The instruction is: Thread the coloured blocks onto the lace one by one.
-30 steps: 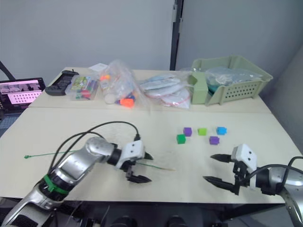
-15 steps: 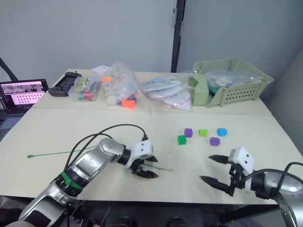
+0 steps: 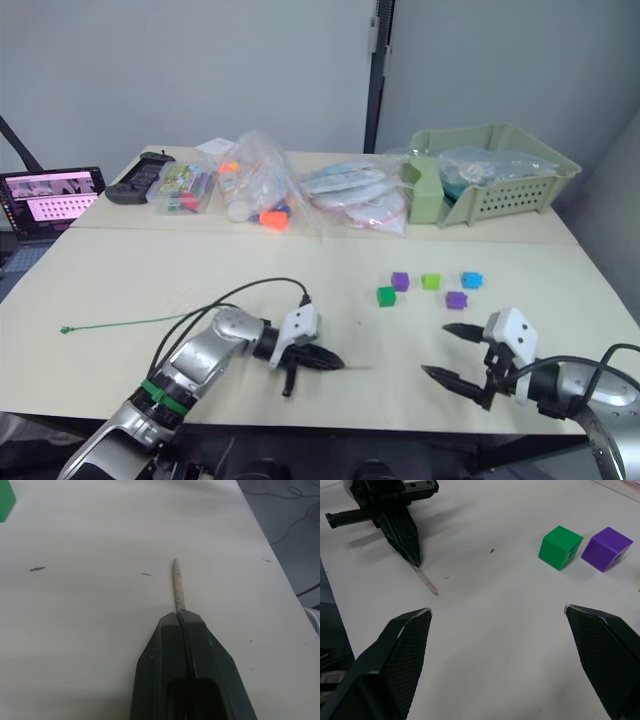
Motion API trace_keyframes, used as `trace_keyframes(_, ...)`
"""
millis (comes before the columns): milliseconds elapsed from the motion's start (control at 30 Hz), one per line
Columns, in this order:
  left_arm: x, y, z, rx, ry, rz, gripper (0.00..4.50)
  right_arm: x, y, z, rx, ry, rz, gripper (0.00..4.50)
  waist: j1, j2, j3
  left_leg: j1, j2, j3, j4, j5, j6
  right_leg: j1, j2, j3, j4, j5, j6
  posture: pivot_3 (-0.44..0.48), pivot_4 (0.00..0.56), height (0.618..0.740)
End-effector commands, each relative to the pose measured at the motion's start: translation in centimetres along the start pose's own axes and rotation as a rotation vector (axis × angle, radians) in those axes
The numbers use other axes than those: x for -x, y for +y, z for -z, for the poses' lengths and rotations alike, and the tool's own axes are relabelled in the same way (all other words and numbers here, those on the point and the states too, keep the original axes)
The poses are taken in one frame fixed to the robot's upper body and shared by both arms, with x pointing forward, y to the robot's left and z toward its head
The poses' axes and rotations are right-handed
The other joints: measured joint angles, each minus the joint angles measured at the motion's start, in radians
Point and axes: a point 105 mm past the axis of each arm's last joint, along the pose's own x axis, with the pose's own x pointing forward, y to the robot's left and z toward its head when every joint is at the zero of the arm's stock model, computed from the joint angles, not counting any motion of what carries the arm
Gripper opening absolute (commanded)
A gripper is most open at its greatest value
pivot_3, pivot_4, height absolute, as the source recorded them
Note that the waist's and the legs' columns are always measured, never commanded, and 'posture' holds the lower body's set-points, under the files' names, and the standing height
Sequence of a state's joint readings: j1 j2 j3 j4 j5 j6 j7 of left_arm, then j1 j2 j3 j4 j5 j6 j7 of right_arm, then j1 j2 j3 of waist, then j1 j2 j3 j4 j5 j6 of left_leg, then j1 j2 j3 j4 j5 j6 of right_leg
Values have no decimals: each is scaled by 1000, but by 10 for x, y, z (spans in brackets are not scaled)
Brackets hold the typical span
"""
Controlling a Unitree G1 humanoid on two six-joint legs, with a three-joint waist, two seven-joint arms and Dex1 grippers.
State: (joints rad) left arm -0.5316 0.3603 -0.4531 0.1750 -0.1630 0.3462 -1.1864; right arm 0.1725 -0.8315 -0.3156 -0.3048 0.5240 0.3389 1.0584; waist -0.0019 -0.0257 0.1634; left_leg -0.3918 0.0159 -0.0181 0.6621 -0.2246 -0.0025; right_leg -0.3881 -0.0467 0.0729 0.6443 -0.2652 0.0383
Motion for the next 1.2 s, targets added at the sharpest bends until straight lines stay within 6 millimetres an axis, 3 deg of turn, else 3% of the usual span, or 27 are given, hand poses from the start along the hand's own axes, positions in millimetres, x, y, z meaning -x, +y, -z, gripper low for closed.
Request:
trace_keyframes(33,-1,-2,9,21,20,16,18,3,-3,-7,32,-24,23,4500,-1,0,0,0,0,0,0,0,0,0,0,0,0,0,0,0,150,740)
trace_keyframes(200,5,3,-3,-5,-25,-5,18,2,-3,-8,30,-27,29,4500,-3,0,0,0,0,0,0,0,0,0,0,0,0,0,0,0,150,740)
trace_keyframes(367,14,-1,-1,-35,32,6,18,2,-1,-6,16,-22,29,4500,-10,0,0,0,0,-1,0,0,0,-1,0,0,0,0,0,0,150,740)
trace_keyframes(633,9,-5,4,-52,59,-28,2456,4,-2,-5,7,-19,48,4500,-7,0,0,-1,0,-1,0,0,0,0,0,0,0,0,0,0,150,740)
trace_keyframes(1033,-5,-3,18,-36,98,-137,2456,4,-2,-6,3,-22,67,4500,4,0,0,0,-1,-1,0,0,0,0,-1,0,0,-3,5,0,150,740)
trace_keyframes(1200,-2,-5,21,-24,120,-132,887,4,-4,-8,5,-27,73,4500,2,0,0,1,0,-1,0,0,0,1,-1,0,0,-3,6,0,150,740)
